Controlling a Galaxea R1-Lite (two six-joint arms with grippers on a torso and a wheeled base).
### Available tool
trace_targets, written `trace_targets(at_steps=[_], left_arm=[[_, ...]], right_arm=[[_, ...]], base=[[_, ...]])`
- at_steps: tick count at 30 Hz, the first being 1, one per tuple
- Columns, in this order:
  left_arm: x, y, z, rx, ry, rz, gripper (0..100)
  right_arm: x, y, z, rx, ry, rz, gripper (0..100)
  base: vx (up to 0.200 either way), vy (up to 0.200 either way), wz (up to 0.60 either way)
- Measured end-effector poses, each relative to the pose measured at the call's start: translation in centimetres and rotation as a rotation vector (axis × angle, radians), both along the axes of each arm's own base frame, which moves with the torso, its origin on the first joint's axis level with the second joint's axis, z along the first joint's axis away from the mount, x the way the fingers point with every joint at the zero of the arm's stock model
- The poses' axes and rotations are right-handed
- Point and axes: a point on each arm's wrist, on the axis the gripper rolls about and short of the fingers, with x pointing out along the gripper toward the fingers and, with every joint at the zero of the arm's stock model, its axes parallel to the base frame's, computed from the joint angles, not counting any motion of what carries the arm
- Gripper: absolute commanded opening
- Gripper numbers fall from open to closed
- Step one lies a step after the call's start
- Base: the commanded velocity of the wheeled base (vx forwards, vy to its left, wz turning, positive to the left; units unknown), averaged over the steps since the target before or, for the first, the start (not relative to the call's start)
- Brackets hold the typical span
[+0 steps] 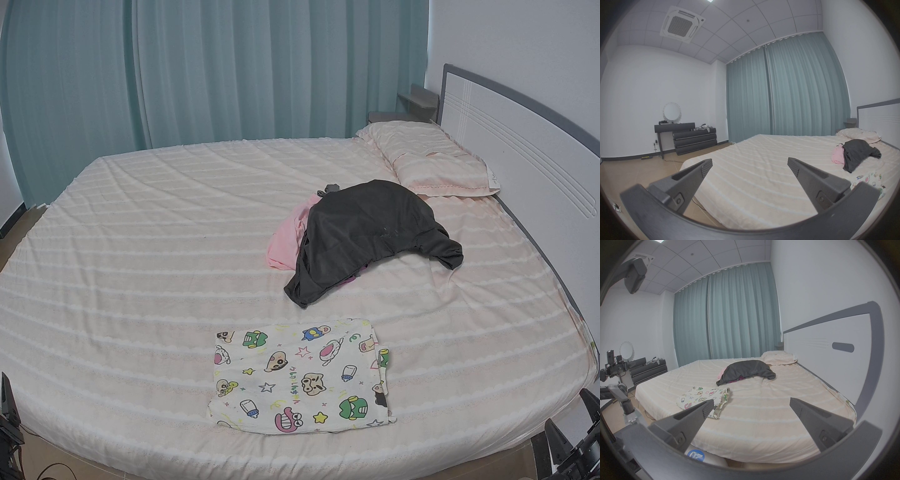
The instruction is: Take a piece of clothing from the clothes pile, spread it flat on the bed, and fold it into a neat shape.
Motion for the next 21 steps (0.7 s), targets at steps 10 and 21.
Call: trace_targets(at_steps=[10,21], left_arm=[[-0.8,-0.2,-1.8,0.038,-0.003,0.033,100],[-0.8,-0.5,-1.4,0.062,-0.074,-0.133,100]], right_arm=[[-0.5,-0.1,-0.2,-0.077,-0.075,-0.118,100],[-0.4,-0.1,-0.6,-0.090,-0.072,-0.104,100]], base=[[0.000,0.000,0.00],[0.000,0.000,0.00]])
